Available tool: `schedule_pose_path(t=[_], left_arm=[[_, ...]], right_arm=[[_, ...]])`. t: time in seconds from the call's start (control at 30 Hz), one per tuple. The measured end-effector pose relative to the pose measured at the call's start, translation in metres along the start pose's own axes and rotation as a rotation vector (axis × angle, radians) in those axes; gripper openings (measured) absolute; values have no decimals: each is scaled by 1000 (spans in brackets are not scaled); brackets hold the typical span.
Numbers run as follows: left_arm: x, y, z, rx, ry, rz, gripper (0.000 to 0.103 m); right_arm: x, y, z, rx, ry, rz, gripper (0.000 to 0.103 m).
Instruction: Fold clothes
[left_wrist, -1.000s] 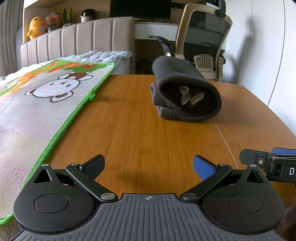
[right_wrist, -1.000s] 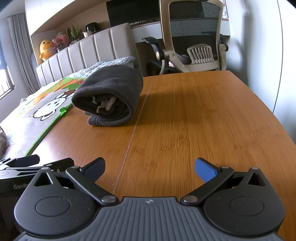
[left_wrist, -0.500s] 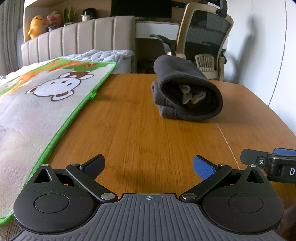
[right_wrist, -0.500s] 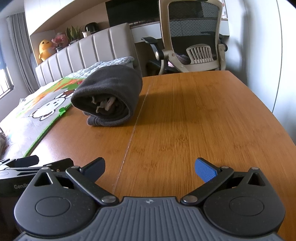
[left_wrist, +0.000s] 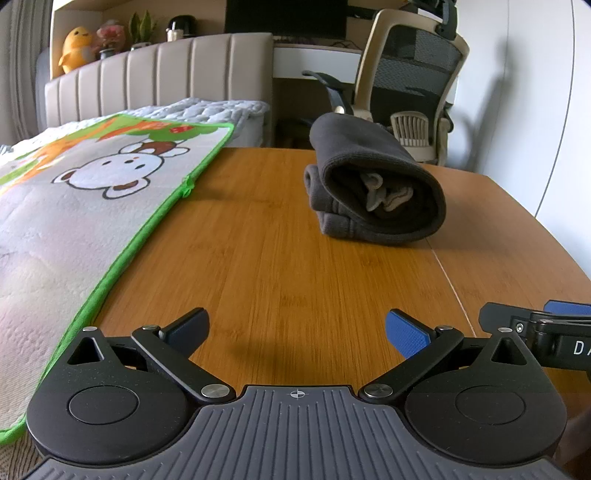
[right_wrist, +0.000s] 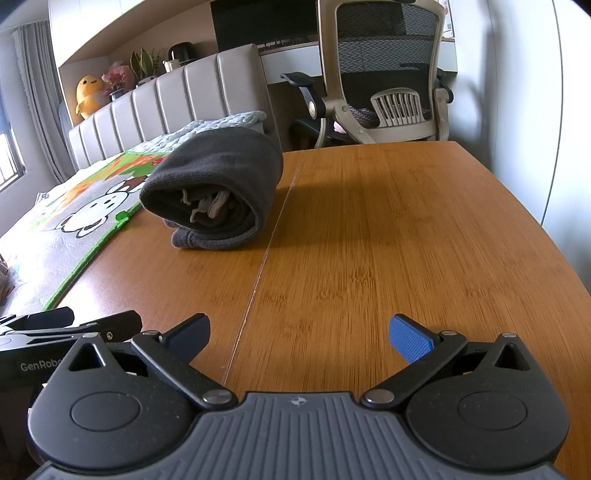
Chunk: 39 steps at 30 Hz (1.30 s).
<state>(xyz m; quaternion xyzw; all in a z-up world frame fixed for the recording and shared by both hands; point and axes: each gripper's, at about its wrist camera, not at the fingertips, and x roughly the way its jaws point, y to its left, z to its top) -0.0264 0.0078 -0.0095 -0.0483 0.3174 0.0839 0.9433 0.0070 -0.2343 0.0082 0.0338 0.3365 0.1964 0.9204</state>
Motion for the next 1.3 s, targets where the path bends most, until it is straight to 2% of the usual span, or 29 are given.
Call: schedule_pose_path(t=[0.5,0.73,0.87,1.03,1.3], left_arm=[[-2,1,1,-13,-17,21,103],[-9,10,5,-90,-87,-28,103],[-15,9,5,-76,-105,-65,103],[-12,14,2,-141,-48,-209,103],[-7,15,-1,-170,-24,-161,103]], right_arm=[[-1,1,0,2,-1,1,103],[-1,0,0,7,-3,13,103],[-2,-1,0,15,-6,22,103],[-3,-4,0,29,-12,39,103],[-3,-6,0,42,-18,53,103]])
